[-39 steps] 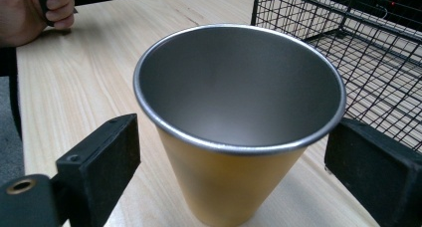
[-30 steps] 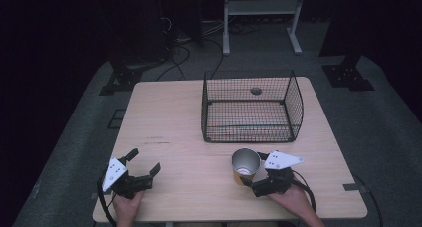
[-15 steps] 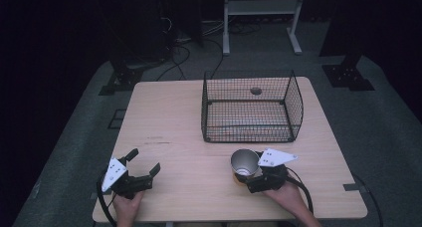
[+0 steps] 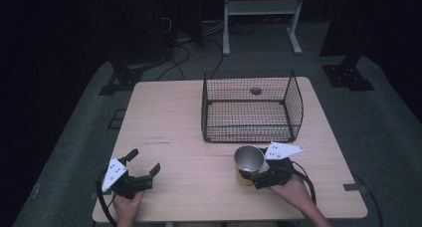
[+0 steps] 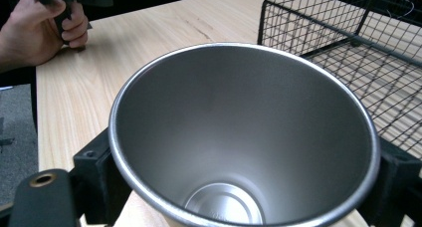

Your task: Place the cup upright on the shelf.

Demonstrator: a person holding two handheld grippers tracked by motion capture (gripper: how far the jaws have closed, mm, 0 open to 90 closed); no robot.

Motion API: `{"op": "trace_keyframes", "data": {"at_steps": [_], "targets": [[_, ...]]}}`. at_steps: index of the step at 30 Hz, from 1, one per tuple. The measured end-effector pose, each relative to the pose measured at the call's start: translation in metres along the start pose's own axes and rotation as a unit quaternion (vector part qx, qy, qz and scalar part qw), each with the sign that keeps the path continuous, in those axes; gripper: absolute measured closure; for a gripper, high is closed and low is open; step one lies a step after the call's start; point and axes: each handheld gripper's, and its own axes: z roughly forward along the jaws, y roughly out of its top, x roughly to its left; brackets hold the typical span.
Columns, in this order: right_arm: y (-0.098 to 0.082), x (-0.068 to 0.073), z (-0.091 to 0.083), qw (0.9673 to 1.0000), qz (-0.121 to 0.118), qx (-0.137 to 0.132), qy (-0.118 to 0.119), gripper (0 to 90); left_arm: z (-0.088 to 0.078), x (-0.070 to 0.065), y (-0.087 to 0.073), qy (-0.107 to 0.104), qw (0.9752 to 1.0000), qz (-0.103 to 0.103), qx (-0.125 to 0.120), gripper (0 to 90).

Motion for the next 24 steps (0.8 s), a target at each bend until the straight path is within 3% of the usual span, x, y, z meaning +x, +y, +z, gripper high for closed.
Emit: {"op": "trace_keyframes", "data": {"at_steps": [10,24], "targets": [[0.022,-0.016,-0.009,1.0,0.003,0.0,0.008,12.5,0.0,0.0,0.0,0.0,1.0,-0.001,0.0,2.2],[0.051,-0.028,-0.013,0.9998,-0.001,-0.005,0.021,12.5,0.0,0.0,0.0,0.0,1.0,-0.001,0.0,2.2]]}}
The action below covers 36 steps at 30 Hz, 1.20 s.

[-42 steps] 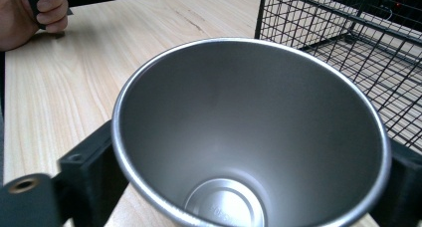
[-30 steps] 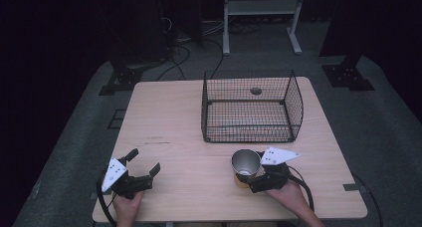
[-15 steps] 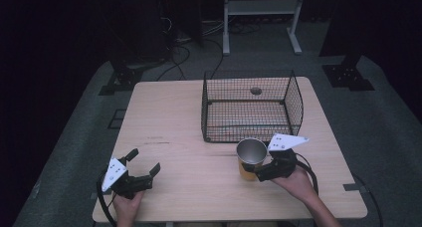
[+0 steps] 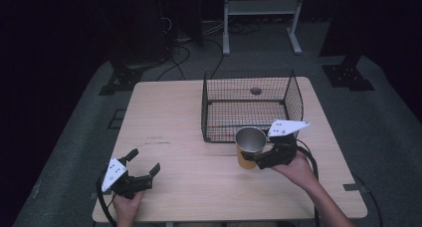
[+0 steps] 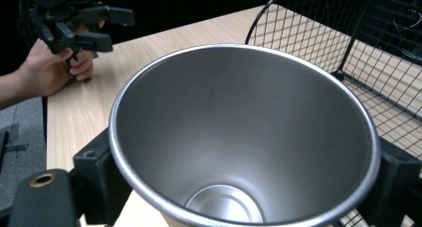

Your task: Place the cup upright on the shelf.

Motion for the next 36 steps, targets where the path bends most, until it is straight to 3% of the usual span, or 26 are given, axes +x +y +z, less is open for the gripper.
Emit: {"op": "trace_keyframes", "data": {"at_steps": [17,36], "targets": [[0.04,-0.016,0.002,0.9999,-0.008,-0.003,0.009,12.4,0.0,0.0,0.0,-0.001,1.0,-0.002,-0.001,2.2],[0.07,-0.055,0.017,0.9999,0.01,0.009,0.0,12.4,0.0,0.0,0.0,-0.002,1.0,-0.001,-0.001,2.2]]}}
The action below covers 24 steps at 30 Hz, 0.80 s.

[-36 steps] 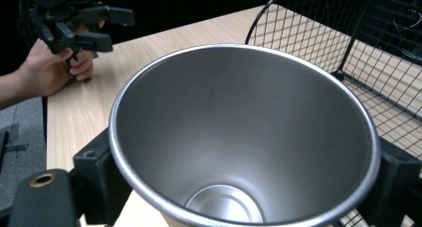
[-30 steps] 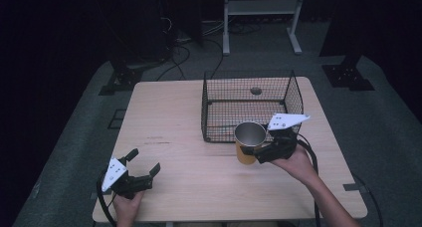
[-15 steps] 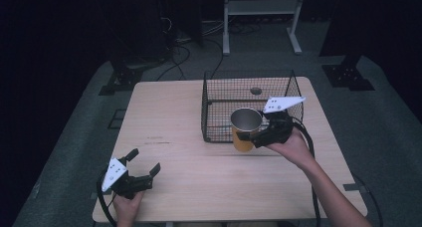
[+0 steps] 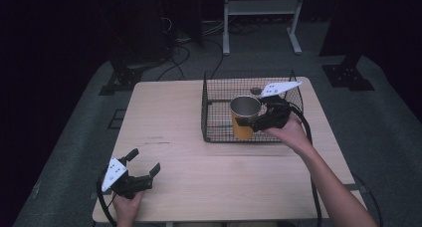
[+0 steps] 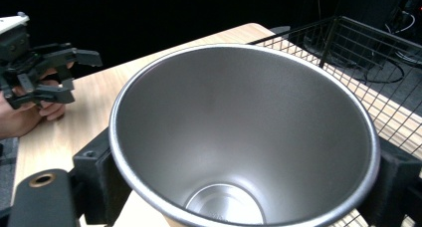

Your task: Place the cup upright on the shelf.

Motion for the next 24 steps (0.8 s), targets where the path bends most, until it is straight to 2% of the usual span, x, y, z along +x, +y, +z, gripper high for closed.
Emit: {"op": "trace_keyframes", "data": {"at_steps": [11,24], "targets": [[0.018,-0.019,0.011,0.9999,0.009,0.006,-0.002,12.4,0.0,0.0,0.0,0.0,1.0,0.0,0.0,2.2],[0.025,-0.043,0.027,0.9995,0.022,0.013,-0.017,12.3,0.0,0.0,0.0,-0.001,1.0,-0.001,-0.001,2.2]]}}
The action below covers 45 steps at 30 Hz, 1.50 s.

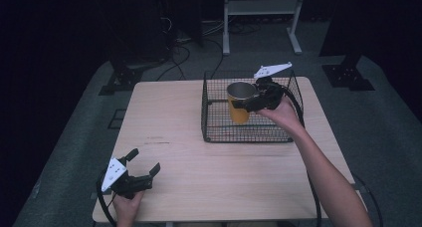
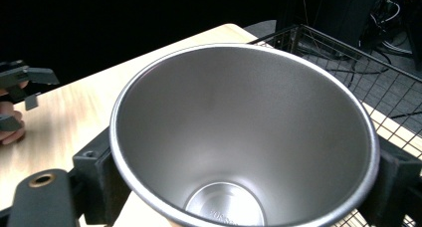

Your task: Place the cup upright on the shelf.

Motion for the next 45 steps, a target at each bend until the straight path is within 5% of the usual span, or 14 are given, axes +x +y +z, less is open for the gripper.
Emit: {"op": "trace_keyframes", "data": {"at_steps": [20,45], "targets": [[0.004,-0.023,0.03,0.9997,0.015,0.02,-0.009,11.6,0.0,0.0,0.0,-0.001,1.0,-0.002,-0.001,2.2],[-0.024,-0.059,0.078,0.9957,0.059,0.071,-0.013,11.6,-0.001,0.001,0.0,-0.002,1.0,-0.002,-0.002,2.2]]}}
